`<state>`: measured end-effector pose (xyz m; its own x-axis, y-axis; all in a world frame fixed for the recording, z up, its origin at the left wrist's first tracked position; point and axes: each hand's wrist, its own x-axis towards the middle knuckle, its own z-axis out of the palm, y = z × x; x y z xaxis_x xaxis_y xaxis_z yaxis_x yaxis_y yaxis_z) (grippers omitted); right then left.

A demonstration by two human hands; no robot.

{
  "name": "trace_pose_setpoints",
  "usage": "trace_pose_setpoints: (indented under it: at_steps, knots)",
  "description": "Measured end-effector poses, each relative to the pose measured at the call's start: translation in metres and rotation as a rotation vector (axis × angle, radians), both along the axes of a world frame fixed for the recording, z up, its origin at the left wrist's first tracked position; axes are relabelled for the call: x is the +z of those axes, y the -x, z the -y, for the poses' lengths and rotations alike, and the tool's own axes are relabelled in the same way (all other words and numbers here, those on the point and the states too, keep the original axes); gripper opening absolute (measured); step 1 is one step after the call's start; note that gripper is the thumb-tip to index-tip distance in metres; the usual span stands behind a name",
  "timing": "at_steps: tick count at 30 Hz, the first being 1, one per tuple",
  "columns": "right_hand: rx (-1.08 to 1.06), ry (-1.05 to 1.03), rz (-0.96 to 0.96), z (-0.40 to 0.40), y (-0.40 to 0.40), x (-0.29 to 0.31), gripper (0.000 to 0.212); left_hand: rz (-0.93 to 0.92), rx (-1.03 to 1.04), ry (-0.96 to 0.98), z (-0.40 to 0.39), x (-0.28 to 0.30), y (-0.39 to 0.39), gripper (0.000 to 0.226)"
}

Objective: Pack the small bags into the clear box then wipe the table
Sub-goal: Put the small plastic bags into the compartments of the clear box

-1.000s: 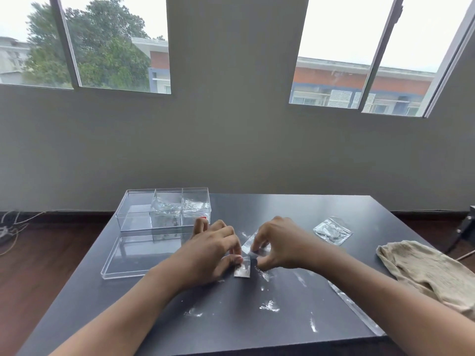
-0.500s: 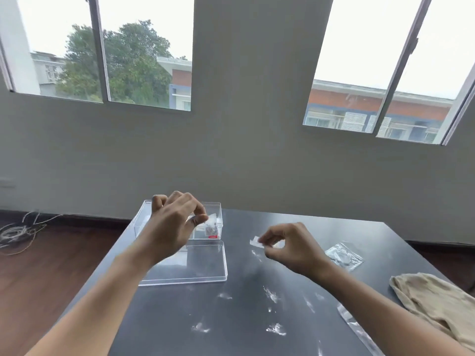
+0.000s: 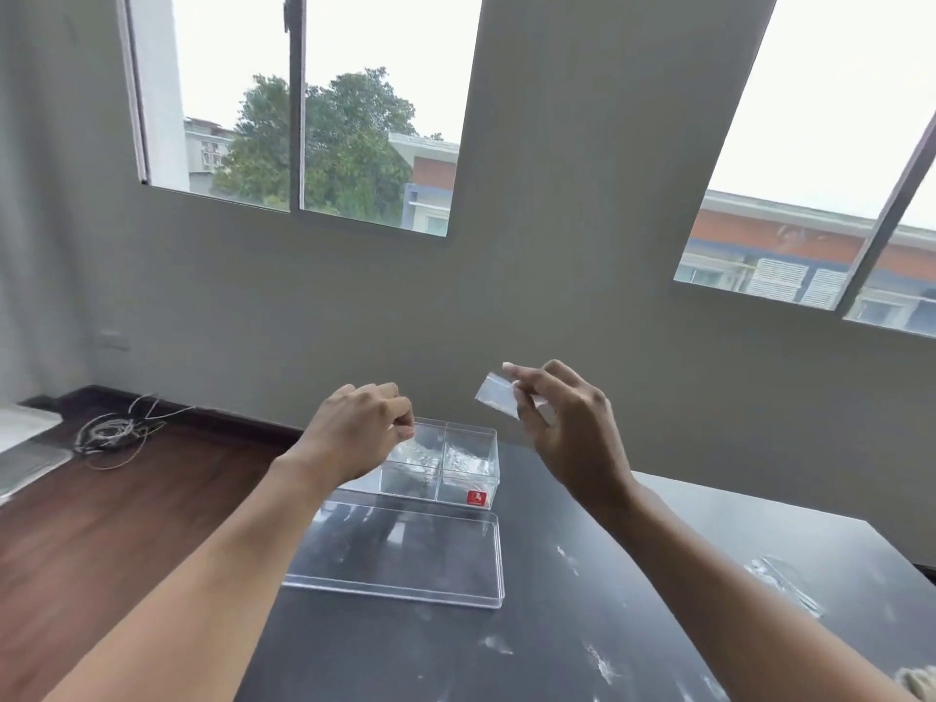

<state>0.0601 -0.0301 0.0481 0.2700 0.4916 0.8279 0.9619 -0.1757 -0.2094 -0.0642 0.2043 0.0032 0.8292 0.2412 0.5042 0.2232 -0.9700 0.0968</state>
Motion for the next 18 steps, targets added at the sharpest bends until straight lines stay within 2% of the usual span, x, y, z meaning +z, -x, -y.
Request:
trace_pose_setpoints:
  at_steps: [3,6,10,14,18]
  knots:
    - [0.07,0.177,0.033,-0.01,-0.005,-0.025,0.022,0.06,-0.041,-0.004,0.002,0.001,0.004,0.016]
    - [0.14,0.34,-0.03,-0.011,-0.012,-0.054,0.017,0.04,-0.098,-0.006,0.006,0.001,0.014,0.02]
    - [0.23,0.311,-0.13,-0.011,-0.018,-0.063,0.016,-0.041,-0.104,0.001,0.005,-0.004,0.022,0.037]
    - [0.277,0.354,-0.185,-0.014,-0.018,-0.063,0.015,-0.072,-0.078,-0.117,0.007,-0.003,0.022,0.05]
    - [0.29,0.396,-0.237,-0.015,-0.014,-0.059,0.021,-0.134,-0.077,-0.148,0.008,-0.006,0.022,0.058]
